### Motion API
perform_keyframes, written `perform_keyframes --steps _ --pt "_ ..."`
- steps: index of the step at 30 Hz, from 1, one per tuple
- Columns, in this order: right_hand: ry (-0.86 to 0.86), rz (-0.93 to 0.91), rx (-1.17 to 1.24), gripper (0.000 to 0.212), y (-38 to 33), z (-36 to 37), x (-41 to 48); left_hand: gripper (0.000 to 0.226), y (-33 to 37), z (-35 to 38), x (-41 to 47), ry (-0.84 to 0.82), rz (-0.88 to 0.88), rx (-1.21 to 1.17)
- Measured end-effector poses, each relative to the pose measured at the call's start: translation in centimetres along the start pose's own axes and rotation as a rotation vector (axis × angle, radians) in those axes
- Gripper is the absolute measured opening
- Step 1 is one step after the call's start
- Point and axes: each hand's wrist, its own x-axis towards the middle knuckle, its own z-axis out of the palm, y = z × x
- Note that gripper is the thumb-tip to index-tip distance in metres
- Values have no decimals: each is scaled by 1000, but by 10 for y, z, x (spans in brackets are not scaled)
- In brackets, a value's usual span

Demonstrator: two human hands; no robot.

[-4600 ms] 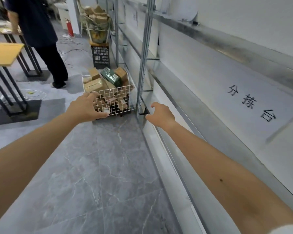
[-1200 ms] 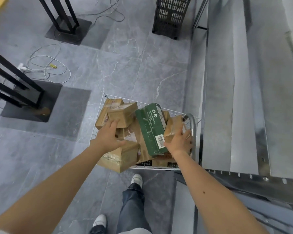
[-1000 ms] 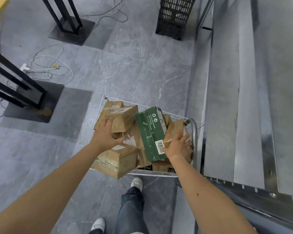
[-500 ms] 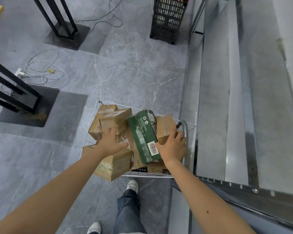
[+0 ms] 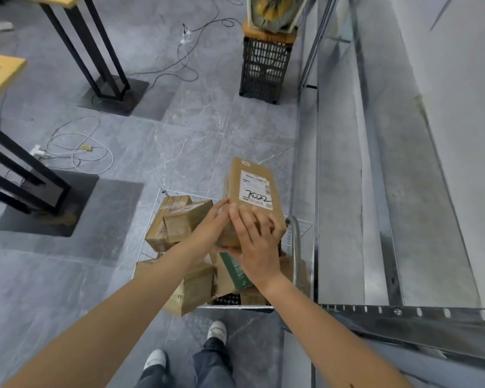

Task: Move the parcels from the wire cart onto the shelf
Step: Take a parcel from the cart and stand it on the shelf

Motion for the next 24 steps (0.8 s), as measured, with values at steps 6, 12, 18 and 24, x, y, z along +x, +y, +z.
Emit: perform_keyframes --steps 6,12,18,24 --pt "23 -57 -91 91 -1 -10 5 52 8 -10 -2 -64 16 -104" --pt "-41 139 80 75 -10 -26 18 50 16 -20 -3 -14 118 -138" --pt "-230 752 641 67 -14 -44 51 49 30 -48 -5 -53 147 -103" --pt "-342 1144 1281 43 -38 -58 55 42 36 -73 -12 -137 166 21"
